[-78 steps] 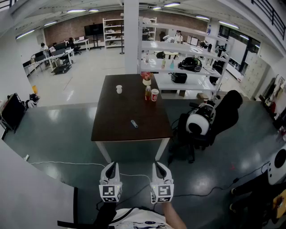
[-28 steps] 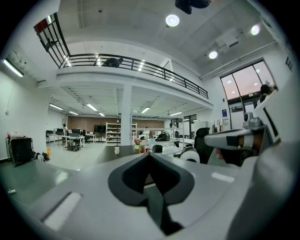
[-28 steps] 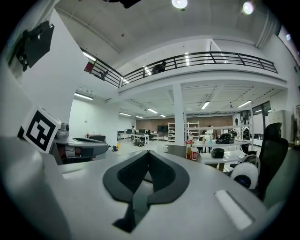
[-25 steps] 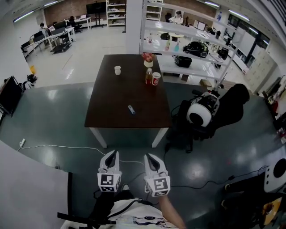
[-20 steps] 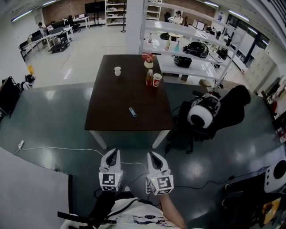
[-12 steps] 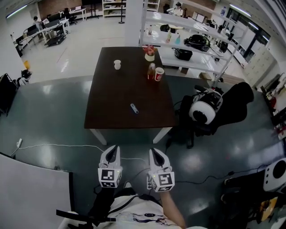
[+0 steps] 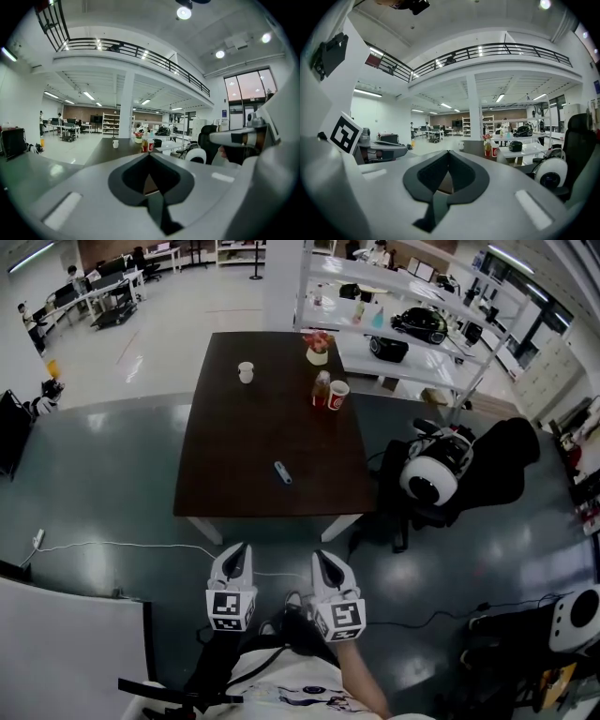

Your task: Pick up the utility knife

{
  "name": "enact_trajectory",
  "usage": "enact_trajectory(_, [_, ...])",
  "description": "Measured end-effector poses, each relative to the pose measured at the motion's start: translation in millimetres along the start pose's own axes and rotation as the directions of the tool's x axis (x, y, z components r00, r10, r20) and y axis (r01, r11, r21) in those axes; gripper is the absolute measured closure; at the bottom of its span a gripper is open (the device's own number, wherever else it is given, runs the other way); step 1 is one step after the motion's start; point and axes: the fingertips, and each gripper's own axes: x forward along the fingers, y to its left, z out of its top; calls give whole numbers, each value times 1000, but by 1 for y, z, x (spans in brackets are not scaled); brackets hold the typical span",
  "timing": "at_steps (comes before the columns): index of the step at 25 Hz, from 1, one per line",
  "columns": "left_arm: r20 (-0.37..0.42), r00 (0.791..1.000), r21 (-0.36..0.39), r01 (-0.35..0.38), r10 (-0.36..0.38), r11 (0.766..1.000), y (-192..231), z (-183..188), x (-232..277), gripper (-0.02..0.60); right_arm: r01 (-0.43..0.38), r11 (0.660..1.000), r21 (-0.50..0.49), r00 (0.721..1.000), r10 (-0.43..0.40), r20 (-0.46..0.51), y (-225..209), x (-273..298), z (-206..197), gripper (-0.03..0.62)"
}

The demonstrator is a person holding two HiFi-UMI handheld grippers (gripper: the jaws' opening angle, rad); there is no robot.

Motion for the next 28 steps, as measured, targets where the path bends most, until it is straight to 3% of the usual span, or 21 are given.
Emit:
enact_trajectory(11, [31, 997, 30, -69, 68, 997, 20, 44, 76, 584, -93, 996, -10, 994, 94, 57, -44, 77, 34, 592])
enact_trajectory(18, [18, 996, 25, -87, 87, 996, 18, 48, 103, 583, -110, 993, 38, 993, 108, 52, -76, 98, 32, 592])
enact_trajectory(28, [-20, 994, 21, -106, 106, 994, 35, 47, 135, 584, -116, 992, 50, 993, 114, 32, -88, 131, 31, 592])
